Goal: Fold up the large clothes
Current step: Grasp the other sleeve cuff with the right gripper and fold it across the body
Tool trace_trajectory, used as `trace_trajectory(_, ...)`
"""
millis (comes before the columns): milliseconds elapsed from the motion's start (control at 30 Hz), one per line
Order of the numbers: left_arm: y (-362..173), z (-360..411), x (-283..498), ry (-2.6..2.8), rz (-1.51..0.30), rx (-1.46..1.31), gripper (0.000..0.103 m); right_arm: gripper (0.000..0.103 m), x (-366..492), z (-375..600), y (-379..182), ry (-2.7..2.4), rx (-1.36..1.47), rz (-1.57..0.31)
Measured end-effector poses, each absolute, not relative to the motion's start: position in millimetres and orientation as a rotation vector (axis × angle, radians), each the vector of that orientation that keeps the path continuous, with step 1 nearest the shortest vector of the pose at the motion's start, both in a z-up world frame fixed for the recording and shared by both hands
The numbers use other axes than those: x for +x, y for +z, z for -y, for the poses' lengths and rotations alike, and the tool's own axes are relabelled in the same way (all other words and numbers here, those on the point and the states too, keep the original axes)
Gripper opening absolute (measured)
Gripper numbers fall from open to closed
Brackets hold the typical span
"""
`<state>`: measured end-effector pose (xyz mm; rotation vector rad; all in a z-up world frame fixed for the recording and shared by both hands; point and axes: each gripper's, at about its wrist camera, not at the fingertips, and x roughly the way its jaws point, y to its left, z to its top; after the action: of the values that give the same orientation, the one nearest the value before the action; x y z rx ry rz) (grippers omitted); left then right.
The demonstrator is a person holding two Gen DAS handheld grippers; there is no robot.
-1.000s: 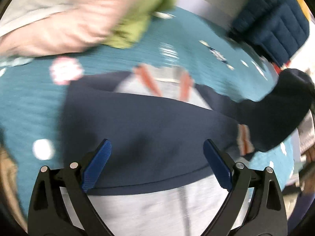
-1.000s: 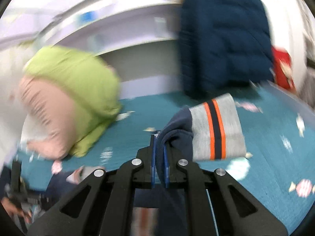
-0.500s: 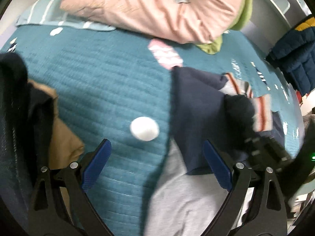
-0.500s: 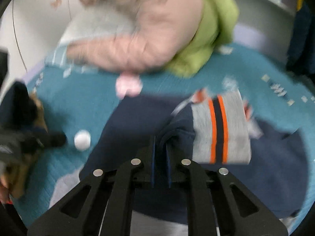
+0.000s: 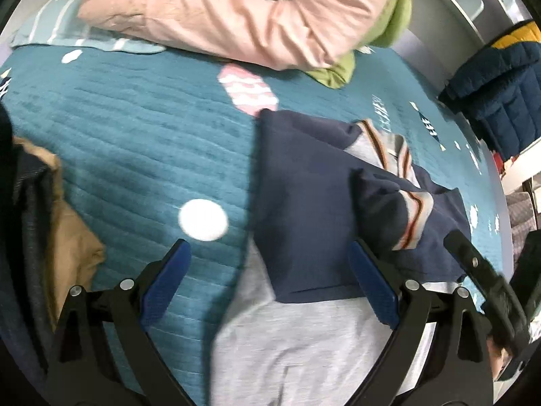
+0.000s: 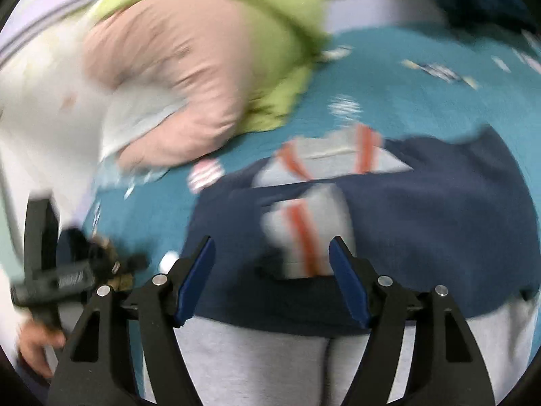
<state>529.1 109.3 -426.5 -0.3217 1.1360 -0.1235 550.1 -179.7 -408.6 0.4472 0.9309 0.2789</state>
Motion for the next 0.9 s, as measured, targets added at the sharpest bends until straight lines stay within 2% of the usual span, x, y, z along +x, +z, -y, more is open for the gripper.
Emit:
trace_trajectory(200, -430, -103, 532, -0.127, -1.154, -0.334, 0.094, 0.066, 576, 185, -445, 0.267, 0.607, -1.041)
trace_trajectory(333, -428, -110, 532, -0.111, -1.154, -0.323, 0.094, 0.052, 595, 163, -454, 0.3, 0.61, -1.071)
trace_trajectory(367, -427, -112, 532, -0.102, -1.152, -0.322, 0.094, 0.048, 597, 152, -446, 0.334, 0.619, -1.06)
trace_trajectory(500, -420, -127, 529, -0.066, -1.125, -0.332, 0.094, 0.048, 590, 106, -394, 0.629, 0.627, -0.933)
trace_trajectory(600, -416, -134, 530, -0.045, -1.112, -0.348, 0.094, 0.048, 583, 92, -362, 0.643, 0.54, -0.857)
trace_trajectory(833, -420, -104, 538, -0.119, -1.138, -0.35, 0.094, 0.048, 587, 171, -383, 0.332, 0.368, -0.95)
trace_trajectory(900, -421, -86, 541, -0.187, -1.145, -0.37, 0.094, 0.043, 581, 206, -394, 0.274, 0.343, -0.984)
